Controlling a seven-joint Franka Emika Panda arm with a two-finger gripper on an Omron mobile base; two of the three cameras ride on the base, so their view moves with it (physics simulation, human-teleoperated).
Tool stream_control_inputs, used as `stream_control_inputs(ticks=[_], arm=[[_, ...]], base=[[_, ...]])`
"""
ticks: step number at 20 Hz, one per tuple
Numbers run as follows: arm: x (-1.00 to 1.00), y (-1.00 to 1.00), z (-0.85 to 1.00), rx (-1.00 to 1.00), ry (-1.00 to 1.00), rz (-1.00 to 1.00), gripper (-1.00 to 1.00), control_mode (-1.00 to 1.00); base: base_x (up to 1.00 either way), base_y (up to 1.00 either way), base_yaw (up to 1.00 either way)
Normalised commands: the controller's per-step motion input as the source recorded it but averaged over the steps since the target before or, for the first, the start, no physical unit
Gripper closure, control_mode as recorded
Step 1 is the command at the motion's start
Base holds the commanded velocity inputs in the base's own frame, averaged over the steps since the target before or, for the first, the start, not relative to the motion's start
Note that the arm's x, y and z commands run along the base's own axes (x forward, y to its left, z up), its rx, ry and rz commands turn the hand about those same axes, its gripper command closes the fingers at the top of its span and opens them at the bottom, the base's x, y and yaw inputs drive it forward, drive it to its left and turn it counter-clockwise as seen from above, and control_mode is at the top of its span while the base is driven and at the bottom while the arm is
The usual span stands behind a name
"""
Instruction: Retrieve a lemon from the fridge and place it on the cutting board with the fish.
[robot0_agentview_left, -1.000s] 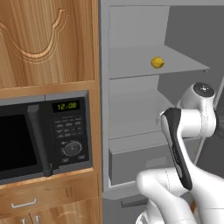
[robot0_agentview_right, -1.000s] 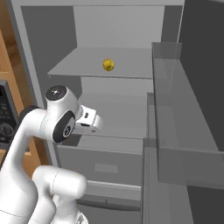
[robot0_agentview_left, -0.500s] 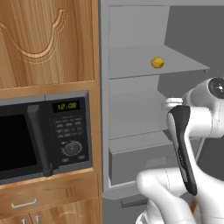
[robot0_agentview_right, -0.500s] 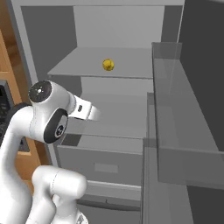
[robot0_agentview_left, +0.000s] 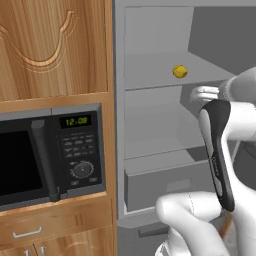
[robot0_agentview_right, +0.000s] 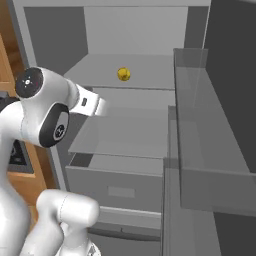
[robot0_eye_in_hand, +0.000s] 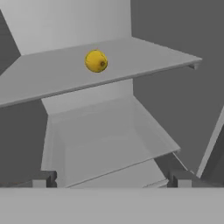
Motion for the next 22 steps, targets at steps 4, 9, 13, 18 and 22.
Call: stream_control_inputs(ticks=[4,9,13,18,22], arm=[[0.01,0.00,0.59,-0.01,-0.07,0.00,-1.00,-1.00],[0.37,0.00,0.01,-0.11,-0.06,0.00,-1.00,-1.00],[0.86,-0.01,0.07,-0.07,0.01,-0.01,-1.00,-1.00],[0.87,0.00,0.00,0.00,0.01,0.00,-1.00,-1.00],[0.79,-0.01,0.00,0.00,0.09,0.00,-1.00,-1.00]], base=[[0.00,0.00,0.00],[0.00,0.00,0.00],[0.00,0.00,0.00],[0.00,0.00,0.00],[0.00,0.00,0.00]])
